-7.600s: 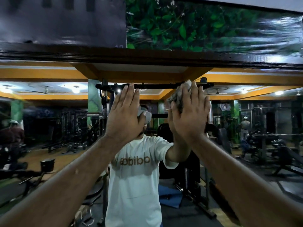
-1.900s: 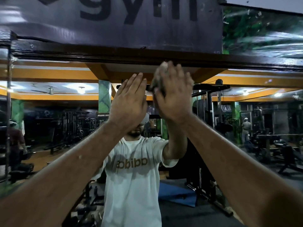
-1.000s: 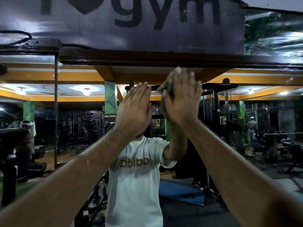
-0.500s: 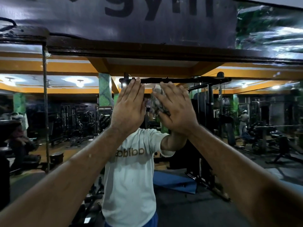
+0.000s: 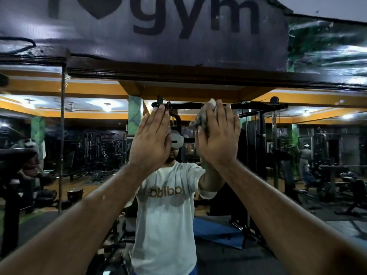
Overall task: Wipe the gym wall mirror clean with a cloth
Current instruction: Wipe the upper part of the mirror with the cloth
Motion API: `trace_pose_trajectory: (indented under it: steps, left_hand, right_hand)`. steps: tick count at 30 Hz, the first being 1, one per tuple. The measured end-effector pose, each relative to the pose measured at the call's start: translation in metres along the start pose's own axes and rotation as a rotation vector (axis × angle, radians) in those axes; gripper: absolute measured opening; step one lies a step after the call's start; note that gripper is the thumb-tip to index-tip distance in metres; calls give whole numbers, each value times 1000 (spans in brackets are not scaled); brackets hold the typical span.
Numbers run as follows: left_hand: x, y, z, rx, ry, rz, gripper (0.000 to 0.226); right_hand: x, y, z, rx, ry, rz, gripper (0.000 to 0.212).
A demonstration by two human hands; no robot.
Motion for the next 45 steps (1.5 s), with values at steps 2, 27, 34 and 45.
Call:
trace_pose_trajectory:
  steps: [2, 27, 34, 45]
  left_hand:
    - [-1, -2, -4, -24, -10, 0, 60]
    - [-9, -83, 55, -11, -67, -53, 57]
    - [-8, -102, 52, -53, -72, -78, 68]
    - [32, -156, 70, -43, 39, 24, 58]
  right_hand:
    - [-4, -15, -4, -23, -5, 15, 67]
    - [-54, -88, -12, 14, -66, 124, 71]
    - [-57, -132, -22, -12, -107, 235, 69]
    - [-67, -185, -30, -4, -66, 129, 71]
Point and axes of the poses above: each hand's wrist, its own x-axis away from the middle knuckle, its own z-axis out of the back of the hand, y = z × x, the point moved 3 cm from there along -x, towards the middle knuckle, and after that the axes turned 11 degrees about -y, right-handed, at the moved point
